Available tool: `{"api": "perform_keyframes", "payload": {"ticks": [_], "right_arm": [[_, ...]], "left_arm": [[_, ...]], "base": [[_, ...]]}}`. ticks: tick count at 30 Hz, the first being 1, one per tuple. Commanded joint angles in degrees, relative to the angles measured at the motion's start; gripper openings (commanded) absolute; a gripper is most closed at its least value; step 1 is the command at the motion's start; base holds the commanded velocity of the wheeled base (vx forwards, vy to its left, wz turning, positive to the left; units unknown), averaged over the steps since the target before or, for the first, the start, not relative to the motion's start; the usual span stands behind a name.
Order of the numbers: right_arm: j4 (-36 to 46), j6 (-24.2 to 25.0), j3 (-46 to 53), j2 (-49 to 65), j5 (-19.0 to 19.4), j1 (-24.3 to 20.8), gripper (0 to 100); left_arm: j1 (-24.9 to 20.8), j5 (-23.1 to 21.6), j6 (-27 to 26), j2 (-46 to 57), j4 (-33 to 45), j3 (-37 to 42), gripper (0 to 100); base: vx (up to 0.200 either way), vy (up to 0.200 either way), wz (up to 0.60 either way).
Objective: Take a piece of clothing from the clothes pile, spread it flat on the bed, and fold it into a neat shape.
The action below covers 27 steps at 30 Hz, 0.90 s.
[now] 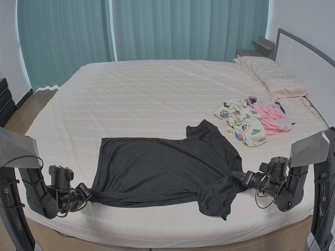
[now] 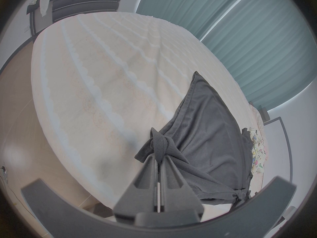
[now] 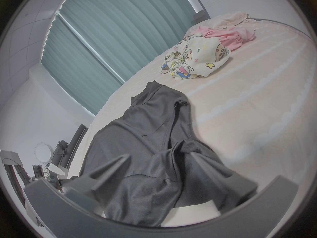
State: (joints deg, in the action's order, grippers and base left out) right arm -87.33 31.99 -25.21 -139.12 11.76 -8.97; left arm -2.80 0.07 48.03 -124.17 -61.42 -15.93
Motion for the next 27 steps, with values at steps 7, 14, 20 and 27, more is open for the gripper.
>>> {"api": "perform_keyframes", "payload": {"ticks": [7, 14, 20, 27], "right_arm": [[0.8, 9.0, 5.5, 5.7, 1.7, 2.7, 100], [-1.1, 11.1, 15.2, 4.6, 3.6, -4.8, 100], [-2.3, 11.4, 18.6, 1.6, 1.5, -8.6, 100], [-2.4, 11.5, 19.8, -0.1, -2.3, -12.9, 100]], "left_arm": [[-0.1, -0.2, 0.1, -1.5, 0.0, -0.1, 0], [-0.2, -0.7, 0.1, -1.8, 0.0, 0.1, 0], [-0.2, -0.7, 0.1, -1.8, 0.0, 0.2, 0], [-0.2, -0.7, 0.1, -1.9, 0.0, 0.1, 0]], "base": [[0.000, 0.000, 0.00], [0.000, 0.000, 0.00], [0.000, 0.000, 0.00], [0.000, 0.000, 0.00]]}}
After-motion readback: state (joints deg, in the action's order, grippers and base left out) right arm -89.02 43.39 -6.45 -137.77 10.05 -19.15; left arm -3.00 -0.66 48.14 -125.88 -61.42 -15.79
